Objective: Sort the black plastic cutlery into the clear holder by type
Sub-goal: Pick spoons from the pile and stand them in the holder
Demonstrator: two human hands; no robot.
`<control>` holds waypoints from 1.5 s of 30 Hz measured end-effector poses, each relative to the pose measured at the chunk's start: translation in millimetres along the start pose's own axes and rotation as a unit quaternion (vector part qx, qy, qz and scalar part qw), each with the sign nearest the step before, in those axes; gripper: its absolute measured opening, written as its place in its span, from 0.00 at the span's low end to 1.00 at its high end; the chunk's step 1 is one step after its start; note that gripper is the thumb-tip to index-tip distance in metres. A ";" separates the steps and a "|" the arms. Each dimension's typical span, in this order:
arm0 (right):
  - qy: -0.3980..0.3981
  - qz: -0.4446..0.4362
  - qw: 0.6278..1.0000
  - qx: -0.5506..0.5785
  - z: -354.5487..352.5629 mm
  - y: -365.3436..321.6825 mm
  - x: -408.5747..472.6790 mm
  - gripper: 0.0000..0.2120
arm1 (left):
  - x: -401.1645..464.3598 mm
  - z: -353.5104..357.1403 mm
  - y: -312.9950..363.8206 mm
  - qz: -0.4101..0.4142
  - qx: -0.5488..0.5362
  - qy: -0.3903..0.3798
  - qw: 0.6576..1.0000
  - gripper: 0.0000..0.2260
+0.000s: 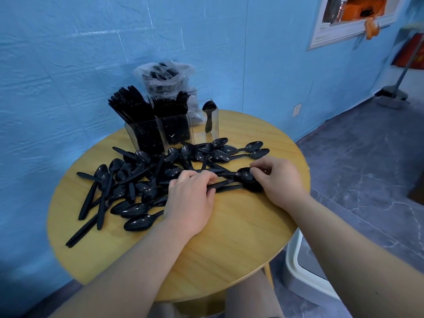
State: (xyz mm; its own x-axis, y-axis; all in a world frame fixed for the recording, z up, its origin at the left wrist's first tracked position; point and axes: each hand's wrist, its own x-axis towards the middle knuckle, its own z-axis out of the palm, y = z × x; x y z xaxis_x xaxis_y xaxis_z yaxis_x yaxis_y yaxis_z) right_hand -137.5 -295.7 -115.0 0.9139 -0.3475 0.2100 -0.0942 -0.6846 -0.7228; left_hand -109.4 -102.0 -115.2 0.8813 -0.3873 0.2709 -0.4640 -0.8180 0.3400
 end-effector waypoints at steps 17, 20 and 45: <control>0.165 0.078 0.961 0.208 -20.5 -7.8 -22.6 0.06 | -1.1 1.1 0.1 -0.009 0.046 0.092 0.995 0.28; 0.137 0.063 0.964 0.219 -28.3 -17.3 -27.6 0.04 | -3.4 -8.4 2.1 0.038 0.029 0.096 0.994 0.32; 0.033 0.045 0.922 0.383 -7.9 -89.1 -32.4 0.11 | -5.7 -83.0 -11.2 0.039 -0.078 -0.079 0.993 0.13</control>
State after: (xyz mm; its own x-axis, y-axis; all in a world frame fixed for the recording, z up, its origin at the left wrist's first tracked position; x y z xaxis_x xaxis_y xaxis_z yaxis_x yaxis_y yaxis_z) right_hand -161.8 -228.5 -52.2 0.8879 -0.4355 0.1482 0.1612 -0.0071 -0.9869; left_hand -116.7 -55.4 -45.8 0.8399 -0.5184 0.1608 -0.5281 -0.7120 0.4628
